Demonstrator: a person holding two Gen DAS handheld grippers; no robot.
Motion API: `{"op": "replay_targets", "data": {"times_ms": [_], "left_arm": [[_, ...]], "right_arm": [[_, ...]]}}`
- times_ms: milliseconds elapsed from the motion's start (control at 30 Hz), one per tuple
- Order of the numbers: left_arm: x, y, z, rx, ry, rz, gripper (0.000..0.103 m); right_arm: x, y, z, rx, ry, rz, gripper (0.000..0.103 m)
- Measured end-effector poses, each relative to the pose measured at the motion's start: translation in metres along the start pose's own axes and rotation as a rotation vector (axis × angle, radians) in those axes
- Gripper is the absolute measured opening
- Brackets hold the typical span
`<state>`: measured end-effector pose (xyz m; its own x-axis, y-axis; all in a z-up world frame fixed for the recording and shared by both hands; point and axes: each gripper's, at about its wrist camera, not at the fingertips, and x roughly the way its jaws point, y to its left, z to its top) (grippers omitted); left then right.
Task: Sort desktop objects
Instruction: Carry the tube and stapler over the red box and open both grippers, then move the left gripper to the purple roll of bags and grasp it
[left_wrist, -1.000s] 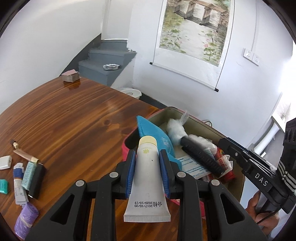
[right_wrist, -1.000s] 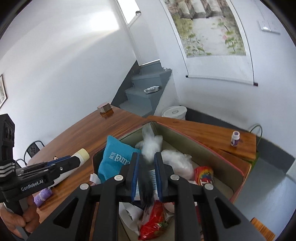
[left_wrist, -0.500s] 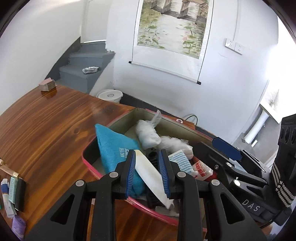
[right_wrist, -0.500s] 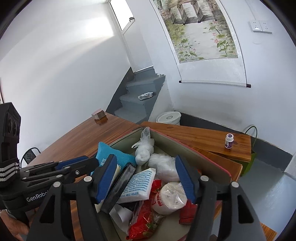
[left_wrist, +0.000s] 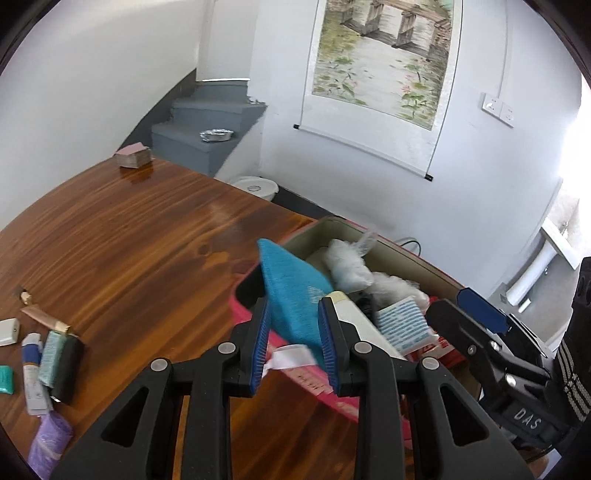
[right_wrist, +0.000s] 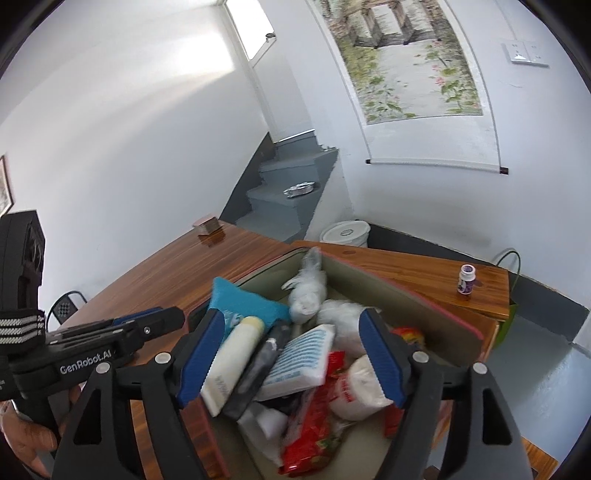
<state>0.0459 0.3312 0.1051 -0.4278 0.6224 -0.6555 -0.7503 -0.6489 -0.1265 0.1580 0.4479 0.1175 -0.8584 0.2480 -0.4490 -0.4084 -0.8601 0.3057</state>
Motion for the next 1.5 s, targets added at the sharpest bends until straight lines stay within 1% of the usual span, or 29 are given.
{"op": "replay_targets", "data": {"times_ms": [67, 133, 533, 700, 1000, 1133, 1333, 1433, 1500], "left_arm": [[-0.005, 0.005, -0.001, -0.006, -0.012, 0.012, 0.055], [-0.014, 0.013, -0.002, -0.014, -0.038, 0.037, 0.06], [-0.051, 0.065, -0.02, -0.057, -0.052, 0.149, 0.06], [-0.065, 0.096, -0.04, -0.07, -0.03, 0.221, 0.06], [-0.082, 0.159, -0.077, -0.152, 0.032, 0.338, 0.06], [-0.083, 0.176, -0.094, -0.151, 0.068, 0.367, 0.06], [-0.077, 0.191, -0.113, -0.14, 0.123, 0.392, 0.06], [-0.074, 0.199, -0.12, -0.154, 0.147, 0.384, 0.06], [-0.072, 0.202, -0.124, -0.162, 0.155, 0.36, 0.06]], "right_arm": [[-0.001, 0.008, -0.002, -0.014, 0.003, 0.014, 0.079], [-0.001, 0.017, -0.005, -0.033, 0.004, 0.022, 0.079], [-0.001, 0.075, -0.02, -0.145, 0.03, 0.118, 0.08], [-0.001, 0.096, -0.028, -0.191, 0.054, 0.155, 0.08], [0.009, 0.124, -0.047, -0.241, 0.133, 0.215, 0.081], [0.011, 0.134, -0.054, -0.258, 0.155, 0.231, 0.081], [0.017, 0.145, -0.061, -0.275, 0.183, 0.243, 0.081], [0.018, 0.149, -0.064, -0.277, 0.195, 0.246, 0.081], [0.02, 0.152, -0.065, -0.281, 0.201, 0.248, 0.081]]}}
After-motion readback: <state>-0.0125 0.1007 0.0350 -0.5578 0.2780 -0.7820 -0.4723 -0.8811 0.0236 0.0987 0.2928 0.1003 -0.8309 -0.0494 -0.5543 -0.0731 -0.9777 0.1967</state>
